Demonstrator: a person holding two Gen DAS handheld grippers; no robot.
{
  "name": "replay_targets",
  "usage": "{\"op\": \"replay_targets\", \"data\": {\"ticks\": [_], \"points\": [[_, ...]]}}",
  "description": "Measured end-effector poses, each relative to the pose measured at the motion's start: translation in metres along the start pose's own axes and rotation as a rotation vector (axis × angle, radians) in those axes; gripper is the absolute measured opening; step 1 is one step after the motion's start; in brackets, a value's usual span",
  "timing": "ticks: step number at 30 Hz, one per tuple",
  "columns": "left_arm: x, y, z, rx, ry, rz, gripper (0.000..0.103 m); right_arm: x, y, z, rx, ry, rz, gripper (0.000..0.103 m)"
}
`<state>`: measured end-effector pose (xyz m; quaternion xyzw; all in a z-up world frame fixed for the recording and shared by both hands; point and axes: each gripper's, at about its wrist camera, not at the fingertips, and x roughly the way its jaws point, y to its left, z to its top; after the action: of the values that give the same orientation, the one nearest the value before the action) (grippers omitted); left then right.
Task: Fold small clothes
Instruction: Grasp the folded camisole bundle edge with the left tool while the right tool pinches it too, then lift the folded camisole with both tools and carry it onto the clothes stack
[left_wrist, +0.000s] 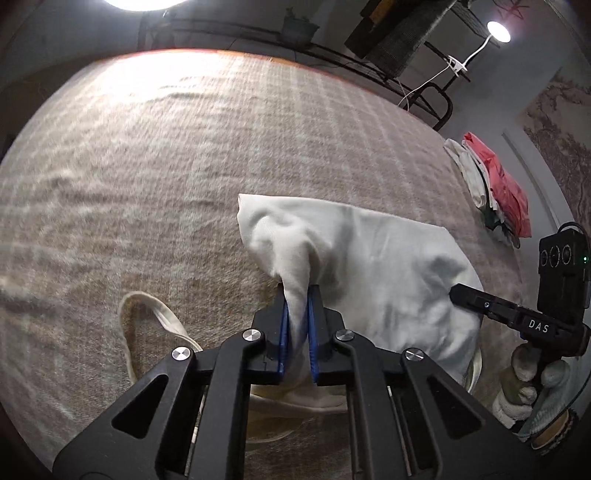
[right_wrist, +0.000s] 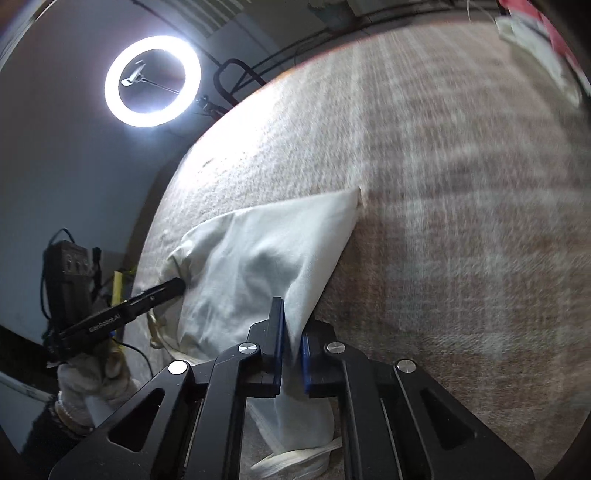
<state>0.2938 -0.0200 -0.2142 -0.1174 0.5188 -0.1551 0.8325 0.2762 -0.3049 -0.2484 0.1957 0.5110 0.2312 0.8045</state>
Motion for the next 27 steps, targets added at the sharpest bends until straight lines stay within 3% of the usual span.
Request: {"op": "replay_targets", "data": {"ticks": [6,12,22,27], "points": [[-0.013,-0.019,0.006,0.015,-0.038,-0.028,0.007,-0.013,0.018,0.006,-0.064,-0.039,-0.034,0.006],[-0.016,-0.055,0.015,0.066,-0.059,-0.054,0.007,-0.045,0.009,0.008,-0.069,-0.084,-0.053,0.006],[-0.004,-0.129,0.054,0.125,-0.114,-0.135,0.007,-0.121,-0.035,0.033,-0.047,-0.201,-0.125,0.005],[0.015,-0.192,0.079,0.185,-0.134,-0.172,0.007,-0.171,-0.062,0.052,-0.073,-0.258,-0.191,0.005]]}}
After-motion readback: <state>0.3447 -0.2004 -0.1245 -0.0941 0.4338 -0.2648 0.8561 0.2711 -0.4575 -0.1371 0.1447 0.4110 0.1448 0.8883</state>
